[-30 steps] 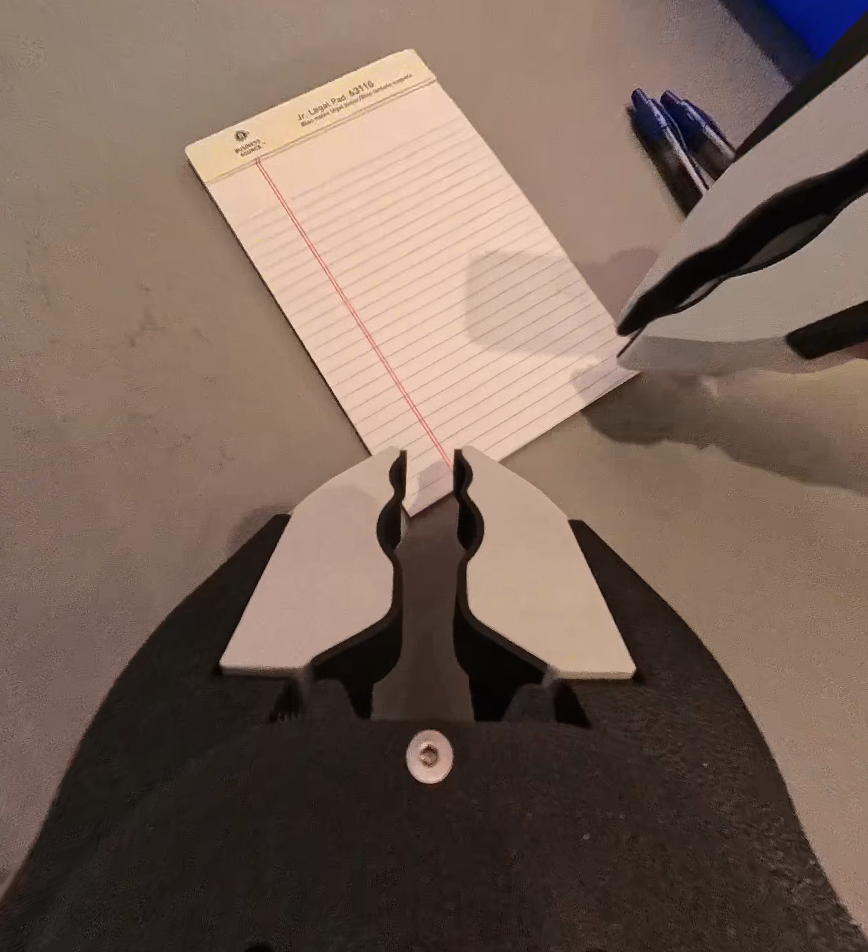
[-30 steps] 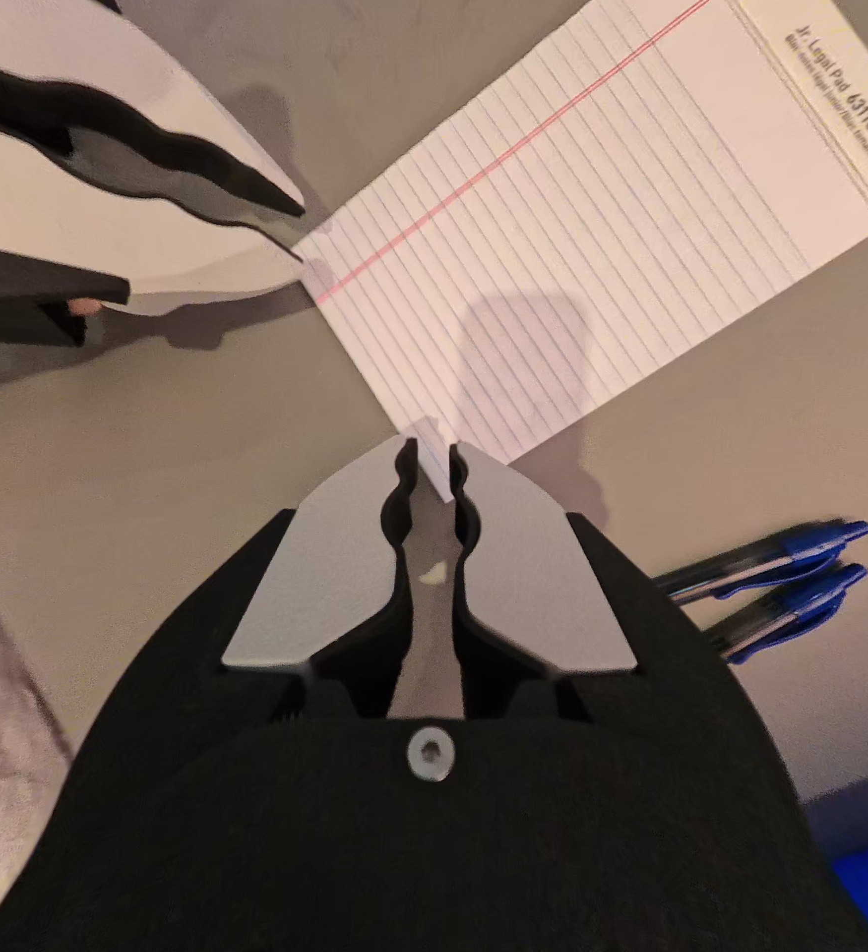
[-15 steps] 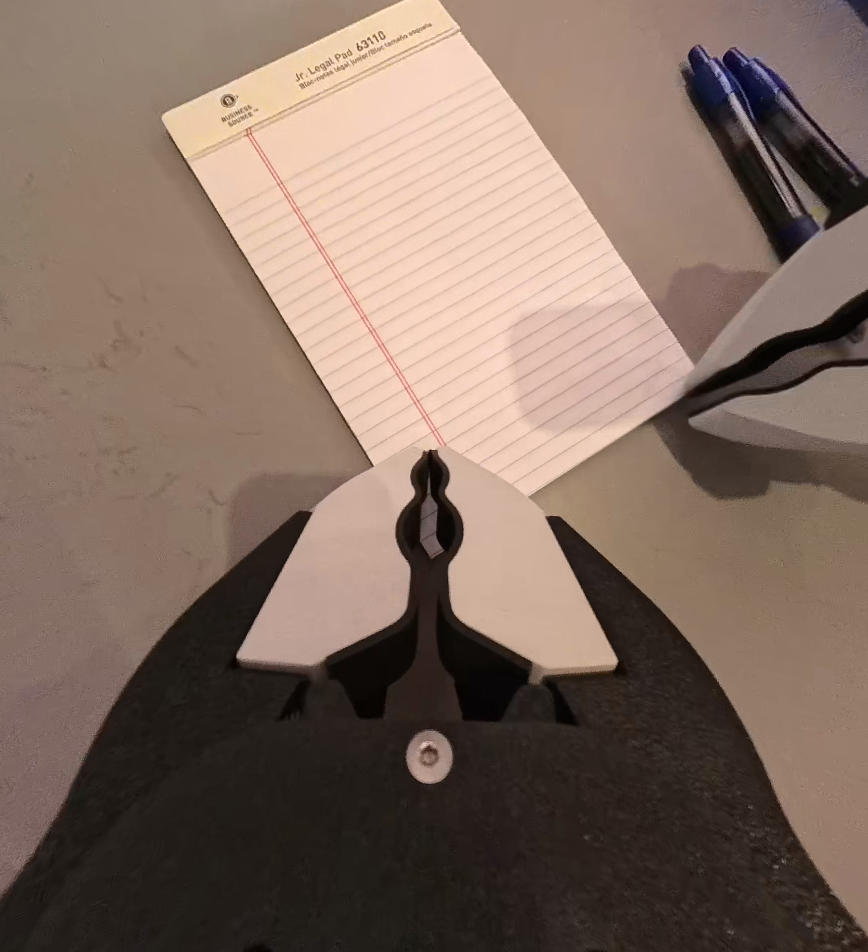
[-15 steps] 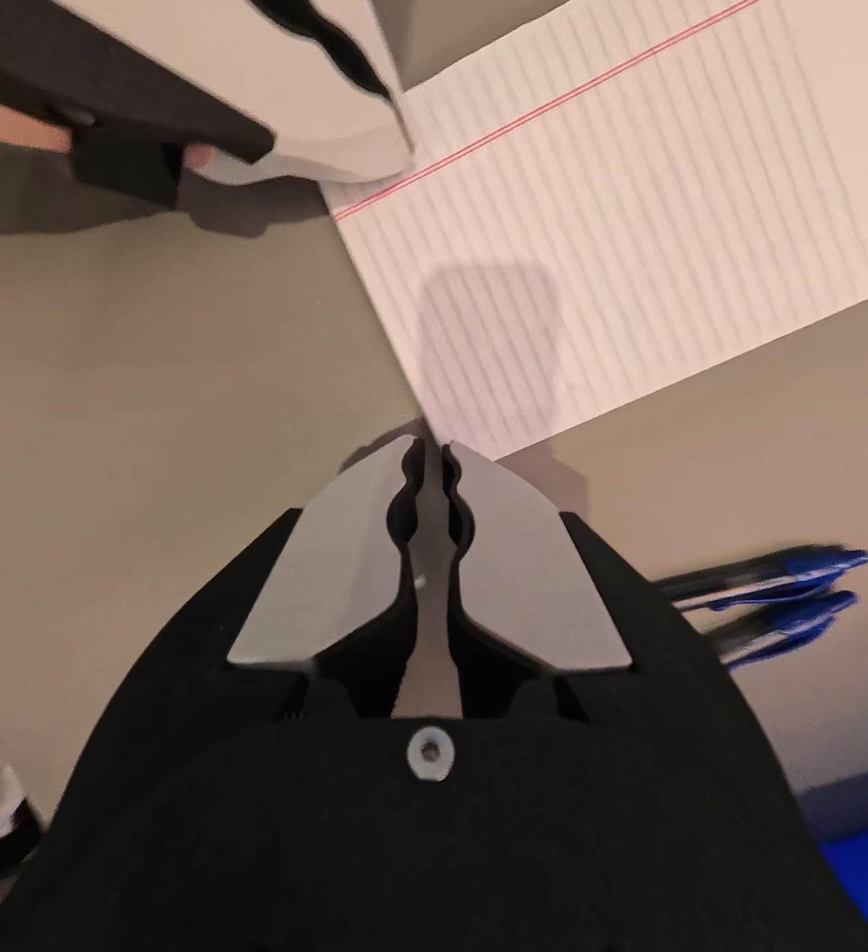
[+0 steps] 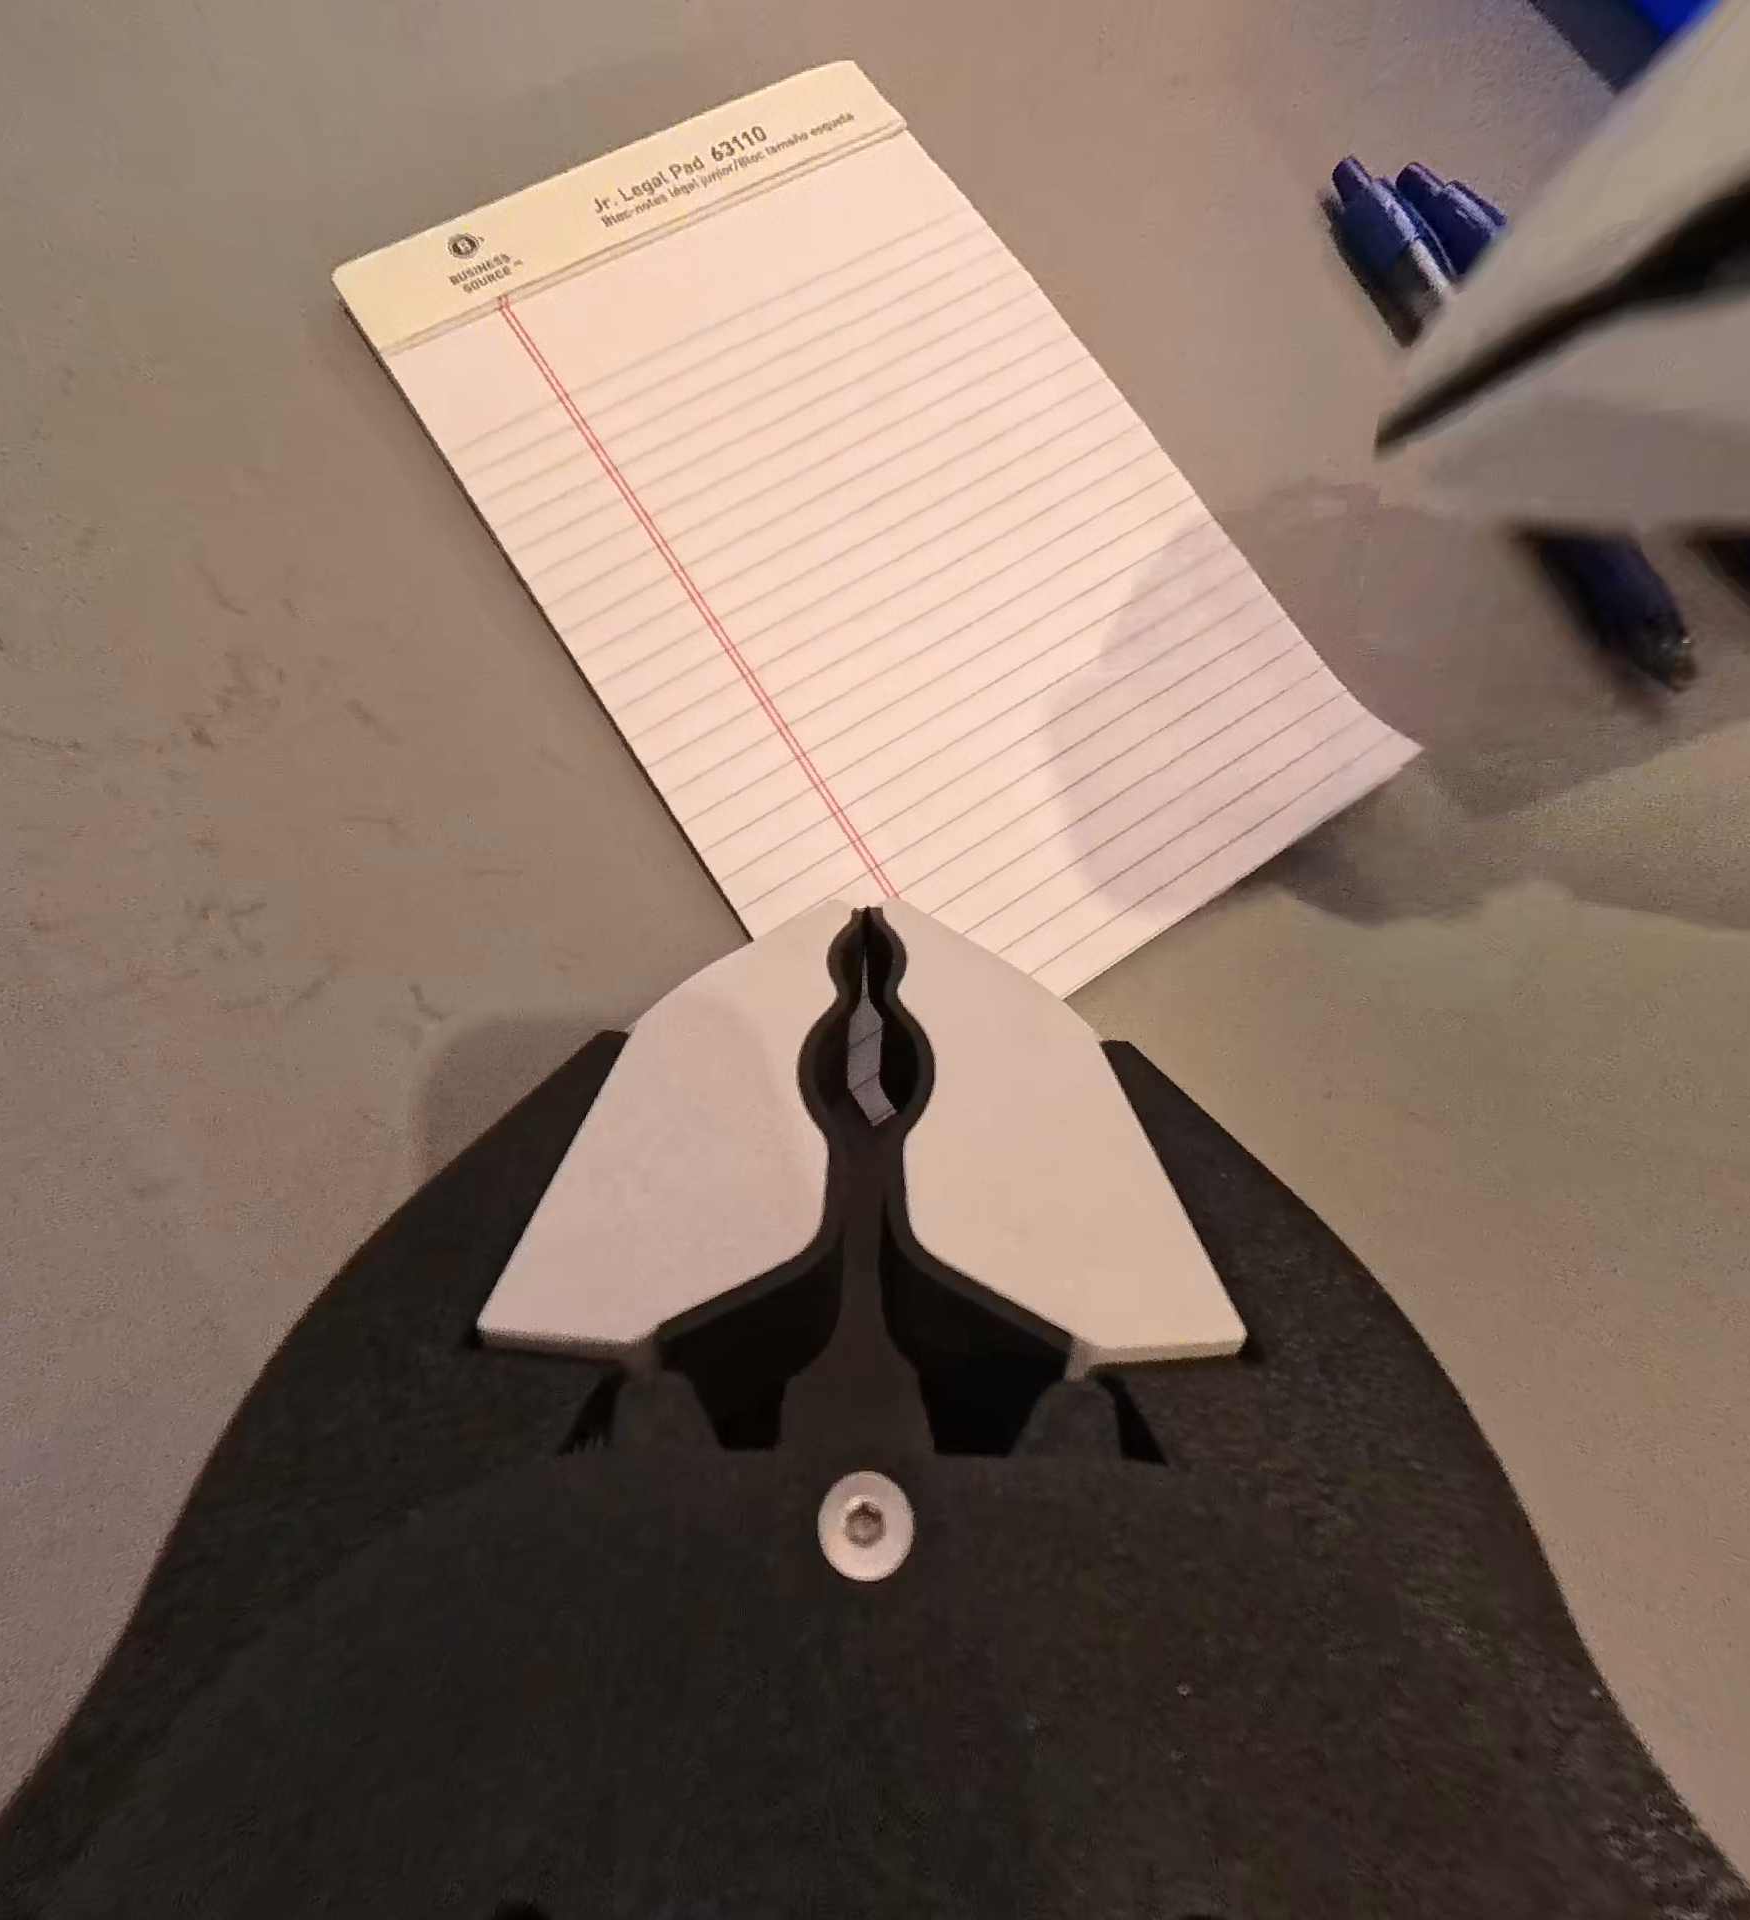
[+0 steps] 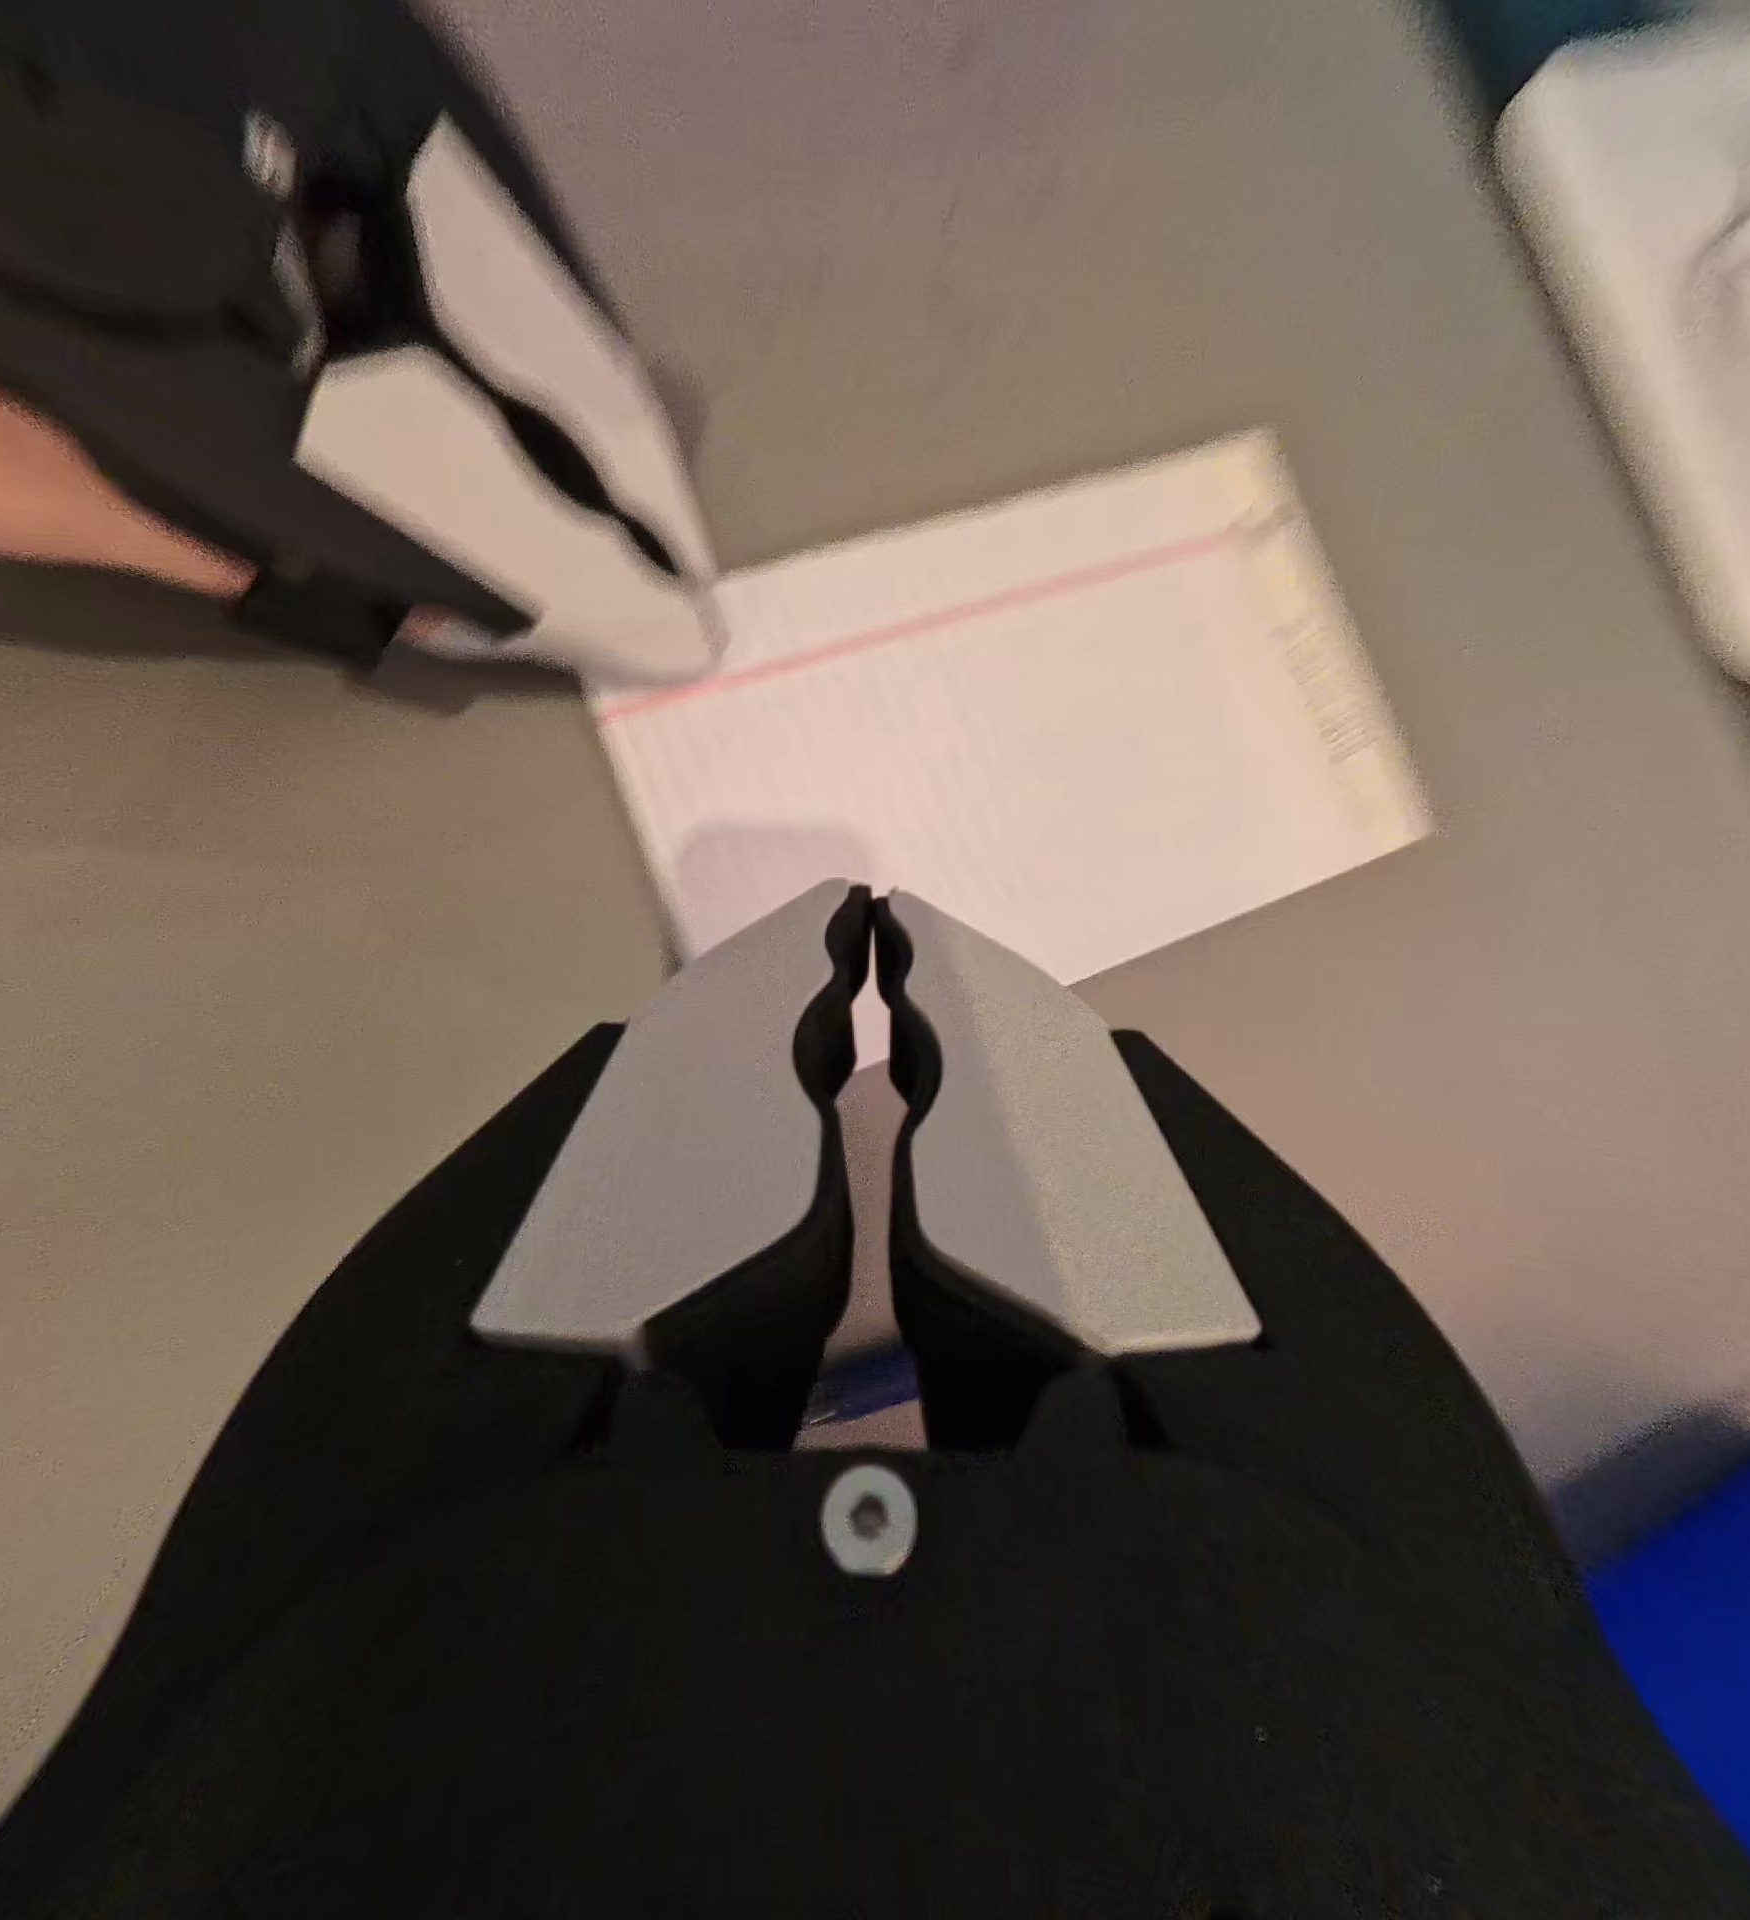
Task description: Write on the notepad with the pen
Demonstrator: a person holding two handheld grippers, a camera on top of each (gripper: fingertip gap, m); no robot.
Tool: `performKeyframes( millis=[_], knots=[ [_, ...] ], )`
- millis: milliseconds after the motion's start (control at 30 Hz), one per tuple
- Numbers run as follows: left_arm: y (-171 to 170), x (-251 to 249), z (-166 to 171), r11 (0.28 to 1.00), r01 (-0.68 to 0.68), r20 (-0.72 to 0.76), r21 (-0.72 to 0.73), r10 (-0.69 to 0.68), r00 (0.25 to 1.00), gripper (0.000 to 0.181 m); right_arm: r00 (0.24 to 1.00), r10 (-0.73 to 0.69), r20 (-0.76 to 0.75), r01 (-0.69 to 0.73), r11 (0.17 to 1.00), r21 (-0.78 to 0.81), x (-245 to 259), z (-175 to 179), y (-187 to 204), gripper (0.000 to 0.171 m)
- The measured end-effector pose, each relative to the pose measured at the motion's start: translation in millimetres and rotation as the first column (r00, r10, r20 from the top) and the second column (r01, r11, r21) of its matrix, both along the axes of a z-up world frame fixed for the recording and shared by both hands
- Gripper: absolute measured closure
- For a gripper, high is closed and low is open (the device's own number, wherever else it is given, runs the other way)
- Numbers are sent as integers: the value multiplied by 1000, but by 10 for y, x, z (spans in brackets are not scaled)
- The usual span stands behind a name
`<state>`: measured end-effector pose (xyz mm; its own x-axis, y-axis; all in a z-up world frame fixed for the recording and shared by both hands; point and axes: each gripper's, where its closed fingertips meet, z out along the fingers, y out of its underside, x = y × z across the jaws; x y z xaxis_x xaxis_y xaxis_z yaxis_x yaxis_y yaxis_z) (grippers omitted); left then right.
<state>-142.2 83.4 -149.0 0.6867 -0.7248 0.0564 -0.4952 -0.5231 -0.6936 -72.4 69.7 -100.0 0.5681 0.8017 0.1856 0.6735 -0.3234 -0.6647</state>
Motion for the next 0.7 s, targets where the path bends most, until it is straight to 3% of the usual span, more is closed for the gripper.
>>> performKeyframes(
  millis=[133, 333, 500, 700],
  knots=[
    [0, -1, 0, 1000, 6, -6, 18, -5, 1000, 181, 999, -53, 7, 48, 955, 292, 132, 810, 906, 171],
    [-15, -32, 0, 999, 6, -14, 32, -5, 1000, 181, 976, -152, -156, 202, 904, 378, 422, 1718, 2387, 171],
    [-22, -44, -1, 999, 3, -25, 45, -2, 1000, 181, 961, -273, -44, 268, 880, 391, 679, 1710, 3024, 171],
    [-23, -45, 2, 1000, -3, 8, 20, 3, 1000, 181, 955, -295, 24, 261, 880, 397, 710, 1662, 3175, 171]
  ],
)
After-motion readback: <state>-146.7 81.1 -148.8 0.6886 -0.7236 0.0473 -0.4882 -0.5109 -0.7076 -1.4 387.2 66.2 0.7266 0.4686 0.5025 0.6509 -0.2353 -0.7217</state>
